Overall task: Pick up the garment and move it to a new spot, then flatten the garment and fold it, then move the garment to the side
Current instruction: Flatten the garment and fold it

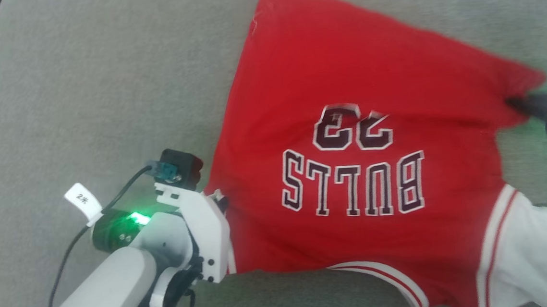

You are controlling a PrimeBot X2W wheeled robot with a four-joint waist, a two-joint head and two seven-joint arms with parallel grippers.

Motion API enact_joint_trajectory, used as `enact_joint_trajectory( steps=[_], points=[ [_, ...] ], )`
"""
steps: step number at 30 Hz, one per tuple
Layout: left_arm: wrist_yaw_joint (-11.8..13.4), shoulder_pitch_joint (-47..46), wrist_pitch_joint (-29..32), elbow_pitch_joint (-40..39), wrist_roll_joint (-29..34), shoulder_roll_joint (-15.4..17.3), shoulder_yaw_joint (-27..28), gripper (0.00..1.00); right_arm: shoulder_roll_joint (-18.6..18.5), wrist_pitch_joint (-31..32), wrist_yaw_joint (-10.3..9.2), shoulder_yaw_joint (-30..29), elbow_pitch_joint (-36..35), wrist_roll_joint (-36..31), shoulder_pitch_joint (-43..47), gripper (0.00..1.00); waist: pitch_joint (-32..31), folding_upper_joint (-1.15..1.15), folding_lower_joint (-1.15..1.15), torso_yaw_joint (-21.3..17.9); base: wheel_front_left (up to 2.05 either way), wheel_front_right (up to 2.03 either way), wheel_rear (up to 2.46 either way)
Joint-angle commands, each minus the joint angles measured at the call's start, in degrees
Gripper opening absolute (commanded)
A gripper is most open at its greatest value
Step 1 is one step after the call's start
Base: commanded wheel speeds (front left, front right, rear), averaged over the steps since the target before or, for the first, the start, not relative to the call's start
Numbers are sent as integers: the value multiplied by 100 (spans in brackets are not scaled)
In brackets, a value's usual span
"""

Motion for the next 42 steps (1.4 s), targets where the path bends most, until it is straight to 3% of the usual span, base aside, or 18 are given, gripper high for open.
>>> enact_joint_trajectory(
  steps=[1,7,12,16,21,24,30,36,42],
  points=[
    [50,108,48,-27,-34,93,57,0,-129,-83,-2,59,-255,102,254,0,-212,0,0,-258,0,0,0],
    [136,237,143,-158,-95,303,148,0,-574,-404,-1,90,-1097,352,1108,0,-372,0,0,-549,0,0,0],
    [167,269,169,-207,-139,339,174,0,-747,-738,-2,-53,-1245,470,1797,0,-424,0,0,-666,0,0,0],
    [170,286,175,-203,-153,329,151,0,-574,-957,-2,-138,-1028,461,2320,0,-427,0,0,-695,0,0,0],
    [163,292,178,-182,-160,316,120,0,-94,-1235,-8,-218,-547,111,2648,0,-430,0,0,-710,0,0,0],
    [151,315,174,-165,-171,321,103,0,120,-1315,-12,-317,-393,-107,2691,100,-471,0,0,-712,0,0,0],
    [121,372,199,-184,-198,324,60,0,85,-1299,-33,-689,-426,-279,2701,100,-601,0,0,-666,0,0,0],
    [112,434,189,-272,-218,335,18,0,-5,-1376,-1,-1303,-1152,-541,2621,100,-669,0,0,-548,0,0,0],
    [95,338,174,-332,-144,232,-84,0,325,-1306,-1,-1743,-1583,-1111,2149,100,-567,0,0,-306,0,0,0]
  ],
)
